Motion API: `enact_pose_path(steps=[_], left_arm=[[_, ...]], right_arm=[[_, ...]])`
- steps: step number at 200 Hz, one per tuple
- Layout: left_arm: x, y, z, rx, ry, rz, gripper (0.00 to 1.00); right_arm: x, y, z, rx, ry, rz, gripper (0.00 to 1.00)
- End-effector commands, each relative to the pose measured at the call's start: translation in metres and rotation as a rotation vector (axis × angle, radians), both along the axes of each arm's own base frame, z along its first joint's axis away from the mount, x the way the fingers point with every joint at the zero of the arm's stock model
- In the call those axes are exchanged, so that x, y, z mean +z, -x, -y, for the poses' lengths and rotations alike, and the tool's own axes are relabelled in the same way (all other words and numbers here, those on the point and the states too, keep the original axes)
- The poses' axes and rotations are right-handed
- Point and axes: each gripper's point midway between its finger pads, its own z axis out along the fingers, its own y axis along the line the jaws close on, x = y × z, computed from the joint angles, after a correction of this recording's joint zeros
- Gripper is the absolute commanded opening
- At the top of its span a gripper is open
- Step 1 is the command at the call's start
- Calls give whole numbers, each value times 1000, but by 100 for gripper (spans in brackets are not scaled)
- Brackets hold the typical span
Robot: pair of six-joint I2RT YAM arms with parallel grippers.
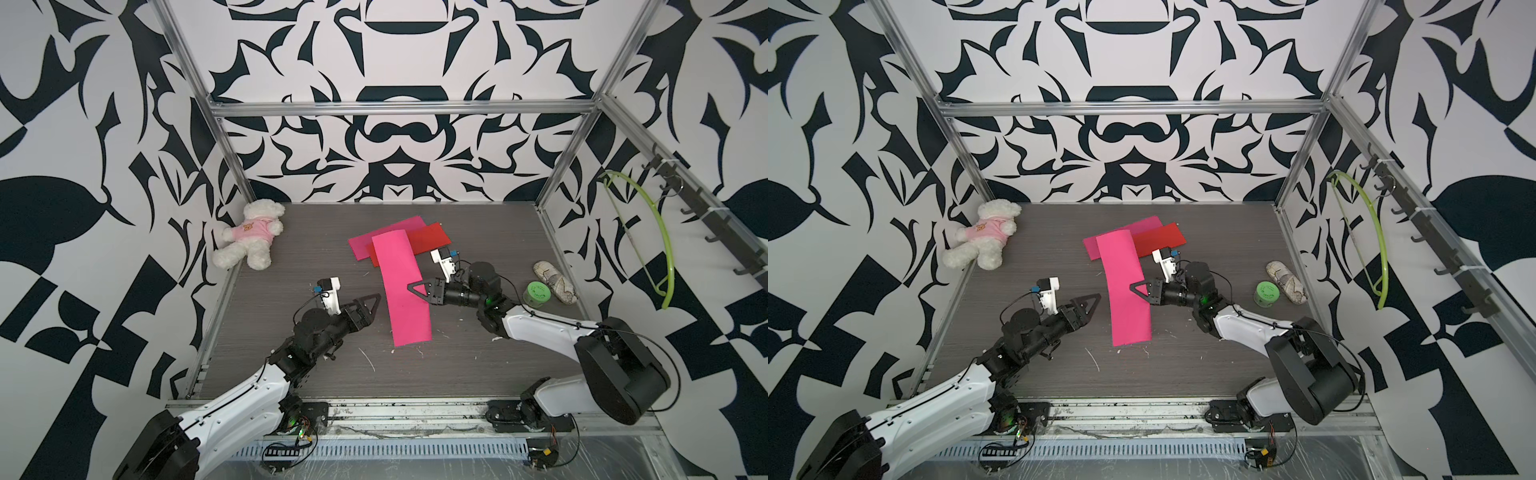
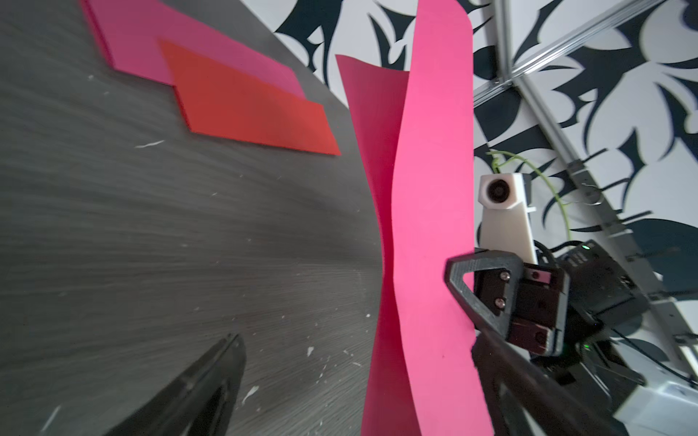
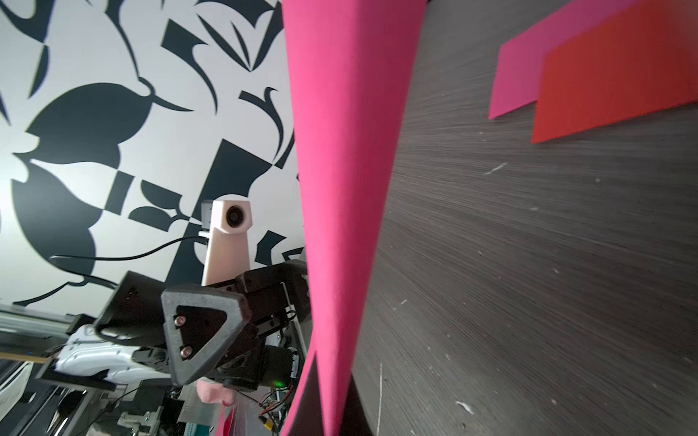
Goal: Fold the rectangular paper in half along the long edge
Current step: Pick up the paper from the center of the board, then fold the paper.
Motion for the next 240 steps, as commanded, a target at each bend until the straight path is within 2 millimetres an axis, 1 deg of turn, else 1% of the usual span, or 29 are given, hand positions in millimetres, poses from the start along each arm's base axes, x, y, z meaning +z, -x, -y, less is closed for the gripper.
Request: enact_pose_path(steps=[1,16,23,35,48,67,71,86,106,119,130,147,165,204,228,240], left_arm=[[52,9,12,-93,128,174,99],[67,14,20,-146,175,215,99],[72,14,24,-165,192,226,100],[78,14,29,-191,208,239,98],[83,13,36,-216,216,250,94],[89,8,43,-233,239,260,86],[91,7,45,-237,246,261,81],[97,5,50,-257,275,272,70],[105,2,58,-283,303,280,52],[108,1,62,-298,314,284,43],[108,0,64,-306,319,283,36],[106,0,65,-312,320,274,28],[104,1,66,-321,317,263,23],[105,3,70,-346,316,260,14],[103,3,71,-354,317,260,0],[102,3,71,-352,314,260,0]], right_arm=[[66,12,-5,94,-160,158,0],[80,16,-6,114,-206,176,0],[85,16,-6,120,-219,182,0],[89,17,-6,125,-226,187,0],[91,18,-6,124,-225,193,0],[95,20,-5,131,-230,207,0],[96,21,-5,131,-232,211,0],[99,22,-4,134,-236,217,0],[100,24,-5,141,-237,220,0],[101,24,-5,142,-238,222,0],[102,24,-5,142,-239,224,0],[101,24,-5,137,-238,224,0],[101,23,-5,130,-237,225,0],[103,23,-4,129,-239,229,0],[103,24,-3,126,-236,234,0],[102,24,-3,121,-230,235,0]])
